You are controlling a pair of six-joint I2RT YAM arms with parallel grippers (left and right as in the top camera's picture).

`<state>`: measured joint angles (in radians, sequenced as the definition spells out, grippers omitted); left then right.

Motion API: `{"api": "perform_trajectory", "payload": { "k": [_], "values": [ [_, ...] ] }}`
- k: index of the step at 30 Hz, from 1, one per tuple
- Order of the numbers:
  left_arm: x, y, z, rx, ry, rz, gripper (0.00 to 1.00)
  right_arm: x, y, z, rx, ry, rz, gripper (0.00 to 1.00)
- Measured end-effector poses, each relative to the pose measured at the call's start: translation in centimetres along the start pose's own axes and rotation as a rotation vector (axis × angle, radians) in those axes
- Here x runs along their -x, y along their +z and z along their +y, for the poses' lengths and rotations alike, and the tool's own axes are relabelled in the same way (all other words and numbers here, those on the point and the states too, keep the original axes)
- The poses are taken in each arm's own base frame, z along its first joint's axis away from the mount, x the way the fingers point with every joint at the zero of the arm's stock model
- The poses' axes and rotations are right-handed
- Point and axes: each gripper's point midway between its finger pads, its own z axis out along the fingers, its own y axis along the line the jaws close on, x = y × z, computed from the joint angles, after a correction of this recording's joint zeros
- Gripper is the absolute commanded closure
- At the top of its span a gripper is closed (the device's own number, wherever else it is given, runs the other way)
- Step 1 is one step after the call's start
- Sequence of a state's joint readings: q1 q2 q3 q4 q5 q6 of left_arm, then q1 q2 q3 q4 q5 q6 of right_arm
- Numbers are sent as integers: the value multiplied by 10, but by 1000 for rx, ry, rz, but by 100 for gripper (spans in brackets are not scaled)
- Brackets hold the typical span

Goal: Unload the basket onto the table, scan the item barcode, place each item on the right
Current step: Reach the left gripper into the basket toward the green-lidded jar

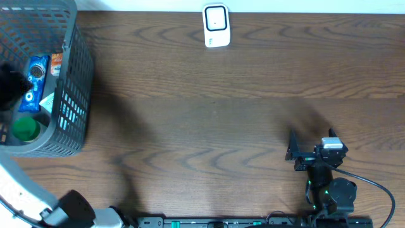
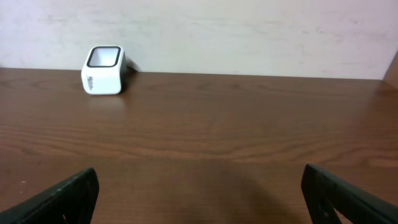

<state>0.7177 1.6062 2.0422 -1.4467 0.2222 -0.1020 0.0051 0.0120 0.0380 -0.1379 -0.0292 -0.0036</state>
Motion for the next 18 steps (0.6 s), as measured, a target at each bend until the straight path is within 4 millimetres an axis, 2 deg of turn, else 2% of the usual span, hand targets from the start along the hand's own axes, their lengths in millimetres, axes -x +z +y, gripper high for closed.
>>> {"api": "perform_trajectory", "payload": {
  "k": [5, 9, 14, 18],
  "values": [
    [24, 19, 35, 75, -85, -41, 2, 0, 0, 0, 0, 0, 0, 1],
    [21, 51, 57, 163, -107, 27, 2, 0, 0, 0, 0, 0, 0, 1],
    [17, 100, 85, 274, -107, 97, 2, 0, 0, 0, 0, 0, 0, 1],
    [14, 123, 95, 311, -64, 104, 2, 0, 0, 0, 0, 0, 0, 1]
  ]
}}
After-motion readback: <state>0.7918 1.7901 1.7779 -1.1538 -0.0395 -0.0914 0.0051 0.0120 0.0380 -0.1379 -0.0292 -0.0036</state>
